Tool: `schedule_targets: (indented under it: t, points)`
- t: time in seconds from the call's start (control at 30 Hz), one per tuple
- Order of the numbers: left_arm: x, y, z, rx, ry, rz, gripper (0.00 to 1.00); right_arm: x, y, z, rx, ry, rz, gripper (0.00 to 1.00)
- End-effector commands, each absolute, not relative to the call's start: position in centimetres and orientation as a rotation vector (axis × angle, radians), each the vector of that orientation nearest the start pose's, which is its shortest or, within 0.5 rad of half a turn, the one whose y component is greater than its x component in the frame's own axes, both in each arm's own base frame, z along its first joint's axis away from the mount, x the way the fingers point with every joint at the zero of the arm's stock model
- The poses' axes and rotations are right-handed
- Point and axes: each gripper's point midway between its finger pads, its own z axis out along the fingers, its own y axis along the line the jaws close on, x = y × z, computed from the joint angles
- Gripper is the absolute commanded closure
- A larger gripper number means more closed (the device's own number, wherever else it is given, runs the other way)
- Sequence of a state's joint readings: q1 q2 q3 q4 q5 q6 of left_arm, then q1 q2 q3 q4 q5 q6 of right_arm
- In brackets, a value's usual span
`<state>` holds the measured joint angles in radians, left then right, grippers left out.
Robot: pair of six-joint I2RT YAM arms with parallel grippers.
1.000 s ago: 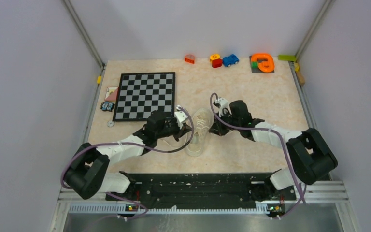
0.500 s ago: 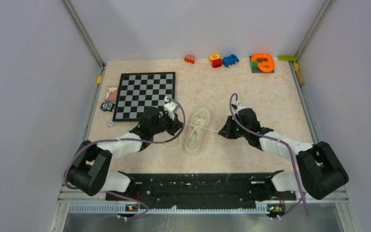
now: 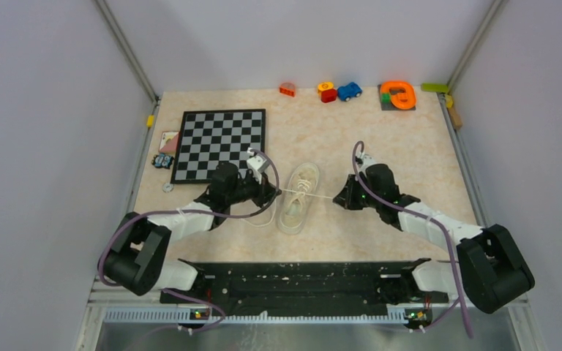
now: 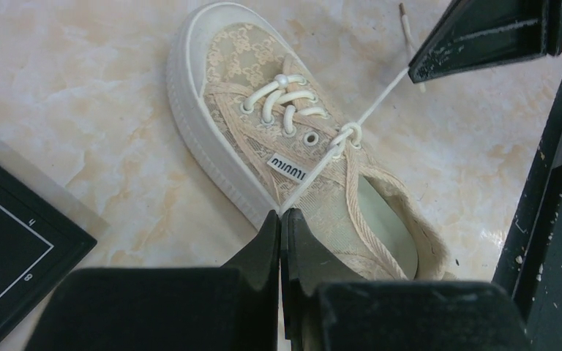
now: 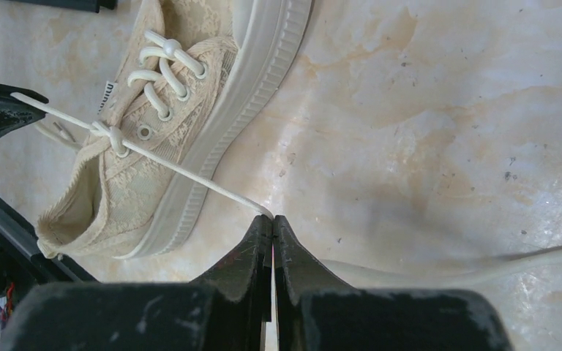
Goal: Tie the shoes
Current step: Tie the shoelace on the shoe.
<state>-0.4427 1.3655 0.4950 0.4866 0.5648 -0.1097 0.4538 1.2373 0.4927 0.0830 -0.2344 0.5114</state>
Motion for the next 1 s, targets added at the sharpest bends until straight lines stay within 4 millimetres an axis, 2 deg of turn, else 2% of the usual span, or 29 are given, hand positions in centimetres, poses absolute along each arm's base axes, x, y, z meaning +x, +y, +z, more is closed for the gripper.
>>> schedule_targets:
  t: [0.0,0.13,0.23,0.4,0.53,0.8,0.97]
  points:
    - [28.6,-25.4,13.9,0.795,1.733,-0.850,1.00,27.4,18.0,8.9,-0.108,2.295,0.675,1.00]
    - [28.5,-25.7,15.9,0.830,1.707,-0.795,1.00,27.9,19.2,11.5,-0.175,2.247,0.730,1.00]
    - [28.3,-26.1,16.5,0.864,1.701,-0.787,1.00,28.0,20.2,12.8,-0.222,2.223,0.761,1.00]
    - [27.3,-27.5,16.6,0.932,1.696,-0.787,1.00,28.5,21.2,14.4,-0.257,2.188,0.792,1.00]
    - [27.6,-28.1,16.2,0.966,1.703,-0.797,1.00,28.6,22.2,15.7,-0.294,2.146,0.833,1.00]
    - [27.8,-28.9,16.4,0.965,1.701,-0.834,1.00,29.9,20.7,16.7,-0.226,2.129,0.714,1.00]
    - [27.8,-29.1,15.9,0.988,1.709,-0.839,1.00,30.0,21.1,17.1,-0.250,2.124,0.737,1.00]
